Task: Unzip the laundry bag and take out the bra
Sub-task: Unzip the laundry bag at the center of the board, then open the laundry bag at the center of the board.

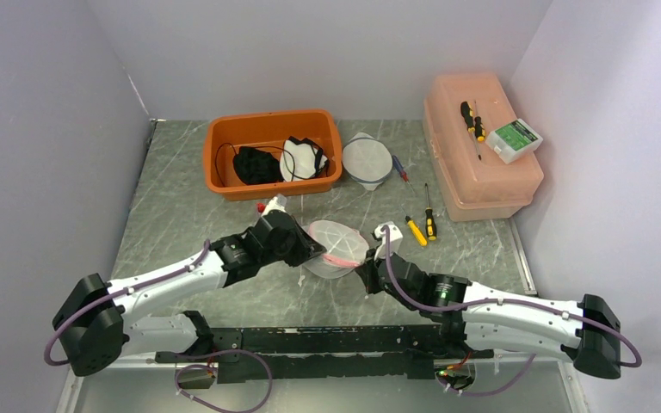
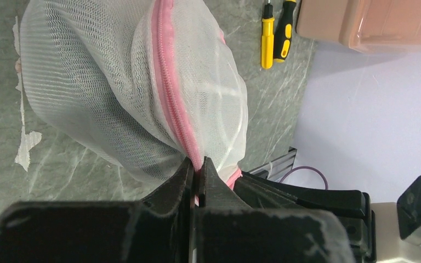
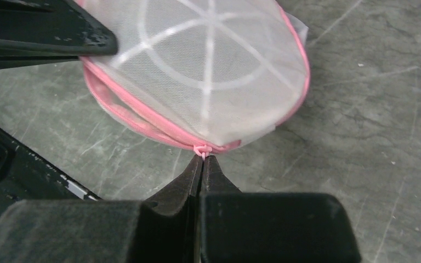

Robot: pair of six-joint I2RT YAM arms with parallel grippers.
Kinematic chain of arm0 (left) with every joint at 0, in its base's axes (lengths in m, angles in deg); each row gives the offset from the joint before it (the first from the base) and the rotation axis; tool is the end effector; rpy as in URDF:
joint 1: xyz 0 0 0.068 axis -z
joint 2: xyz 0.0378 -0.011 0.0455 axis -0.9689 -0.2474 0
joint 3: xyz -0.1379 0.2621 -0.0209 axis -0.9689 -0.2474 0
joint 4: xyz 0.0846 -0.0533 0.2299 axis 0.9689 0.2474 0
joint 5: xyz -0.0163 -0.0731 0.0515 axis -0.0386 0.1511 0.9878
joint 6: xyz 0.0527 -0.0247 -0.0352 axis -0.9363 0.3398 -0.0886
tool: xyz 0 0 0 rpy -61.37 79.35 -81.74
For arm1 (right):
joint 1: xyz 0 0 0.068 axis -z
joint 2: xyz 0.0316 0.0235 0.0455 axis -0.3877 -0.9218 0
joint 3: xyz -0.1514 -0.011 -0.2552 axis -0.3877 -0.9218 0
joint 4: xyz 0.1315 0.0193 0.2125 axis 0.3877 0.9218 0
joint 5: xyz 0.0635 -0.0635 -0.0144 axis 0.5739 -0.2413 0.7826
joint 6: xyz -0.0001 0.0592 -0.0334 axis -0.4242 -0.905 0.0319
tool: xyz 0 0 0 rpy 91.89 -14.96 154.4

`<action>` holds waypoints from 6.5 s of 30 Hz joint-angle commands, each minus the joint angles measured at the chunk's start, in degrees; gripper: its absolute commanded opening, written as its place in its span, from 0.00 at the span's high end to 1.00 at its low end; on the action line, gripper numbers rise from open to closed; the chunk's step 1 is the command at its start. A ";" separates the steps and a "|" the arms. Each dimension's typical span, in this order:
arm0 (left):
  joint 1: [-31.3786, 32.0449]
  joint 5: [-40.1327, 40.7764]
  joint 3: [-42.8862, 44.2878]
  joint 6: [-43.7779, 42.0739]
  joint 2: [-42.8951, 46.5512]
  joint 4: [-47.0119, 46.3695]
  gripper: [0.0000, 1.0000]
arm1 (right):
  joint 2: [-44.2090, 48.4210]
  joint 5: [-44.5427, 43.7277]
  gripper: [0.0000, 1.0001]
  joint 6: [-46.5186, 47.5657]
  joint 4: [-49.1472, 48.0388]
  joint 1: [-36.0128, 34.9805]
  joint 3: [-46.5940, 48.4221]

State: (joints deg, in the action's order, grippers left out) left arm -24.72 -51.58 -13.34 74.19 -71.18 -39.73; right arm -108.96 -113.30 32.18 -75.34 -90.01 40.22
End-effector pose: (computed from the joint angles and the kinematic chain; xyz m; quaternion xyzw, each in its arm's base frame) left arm 0.1586 -0.1897 0.2539 -0.2089 0.8650 -0.3944 0.2292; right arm 0.0868 0.1440 0.2304 -0.1353 0.8477 0.2408 0.4528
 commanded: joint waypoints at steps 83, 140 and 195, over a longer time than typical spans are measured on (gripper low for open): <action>-5.61 4.08 -9.46 -28.04 25.51 9.94 0.24 | -41.84 5.91 0.39 13.07 12.43 7.60 40.69; -7.69 -8.05 10.42 -34.28 -8.99 5.72 0.30 | -0.68 5.12 1.00 17.61 -5.11 2.86 11.87; -4.41 16.14 -16.21 -13.29 28.12 -12.29 0.97 | 1.65 -11.86 1.00 23.72 -12.06 5.63 23.39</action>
State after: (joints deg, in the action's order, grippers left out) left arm -29.96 -36.96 -26.78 57.84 -43.26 -47.16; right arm -111.54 -120.73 56.44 -85.81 -84.48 69.83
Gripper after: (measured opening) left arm 0.034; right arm 0.065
